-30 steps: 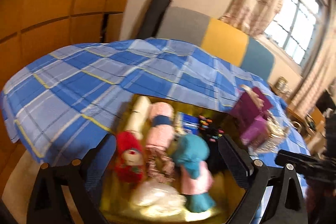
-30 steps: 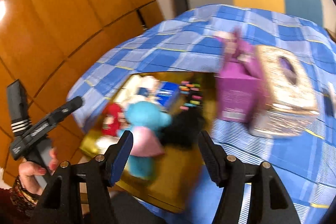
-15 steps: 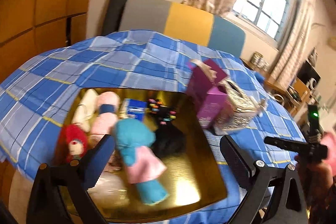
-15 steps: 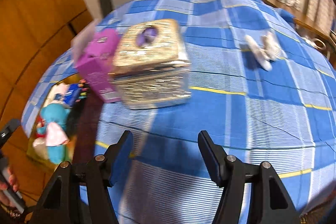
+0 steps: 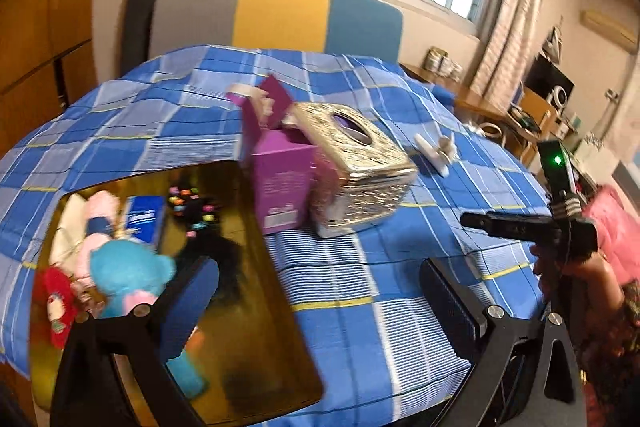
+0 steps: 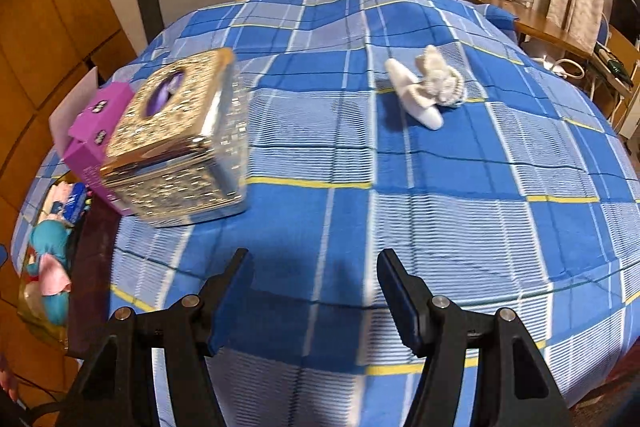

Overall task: Organize soft objects
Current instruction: 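Return the right gripper to the bed and grasp the white knit gloves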

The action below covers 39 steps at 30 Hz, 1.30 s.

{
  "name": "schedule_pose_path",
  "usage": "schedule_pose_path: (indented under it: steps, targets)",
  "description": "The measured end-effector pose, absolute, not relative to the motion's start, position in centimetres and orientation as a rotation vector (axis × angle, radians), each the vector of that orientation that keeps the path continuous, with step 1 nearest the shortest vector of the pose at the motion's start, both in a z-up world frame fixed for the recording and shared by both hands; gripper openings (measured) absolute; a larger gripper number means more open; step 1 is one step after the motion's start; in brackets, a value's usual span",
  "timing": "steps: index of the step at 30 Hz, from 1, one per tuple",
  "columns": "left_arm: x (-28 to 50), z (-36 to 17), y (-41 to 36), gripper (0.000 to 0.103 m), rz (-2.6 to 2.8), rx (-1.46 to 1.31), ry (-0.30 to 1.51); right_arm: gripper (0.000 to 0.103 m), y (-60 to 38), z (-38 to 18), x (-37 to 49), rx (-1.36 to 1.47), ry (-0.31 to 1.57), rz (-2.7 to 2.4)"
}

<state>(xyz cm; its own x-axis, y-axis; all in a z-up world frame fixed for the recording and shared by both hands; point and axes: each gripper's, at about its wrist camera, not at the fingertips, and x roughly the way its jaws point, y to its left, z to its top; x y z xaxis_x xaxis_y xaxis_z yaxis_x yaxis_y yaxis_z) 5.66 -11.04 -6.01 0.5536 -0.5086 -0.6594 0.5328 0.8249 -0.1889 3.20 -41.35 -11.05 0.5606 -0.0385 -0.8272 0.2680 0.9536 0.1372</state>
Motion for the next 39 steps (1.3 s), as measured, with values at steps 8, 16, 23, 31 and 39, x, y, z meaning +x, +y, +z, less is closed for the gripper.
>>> schedule_pose_path:
  steps: [8, 16, 23, 31, 39]
  targets:
    - [5.9, -6.7, -16.6, 0.101, -0.695, 0.089, 0.809, 0.065, -45.3, -11.4, 3.6, 0.265, 0.973, -0.237]
    - [5.7, -7.9, -20.4, 0.101, -0.747, 0.145, 0.854, 0.065, -50.2, -11.8, 5.9, 0.276, 0.962, -0.292]
    - [5.4, -8.7, -21.9, 0.101, -0.763, 0.167, 0.883, 0.071, -56.4, -11.0, 10.6, 0.419, 0.871, -0.349]
    - [5.3, -9.1, -22.4, 0.101, -0.757, 0.188, 0.895, 0.071, -61.3, -13.0, 16.4, 0.570, 0.848, -0.436]
    - [5.6, -9.2, -23.1, 0.101, -0.762, 0.192, 0.901, 0.063, -62.0, -15.8, 18.7, 0.642, 0.912, -0.369]
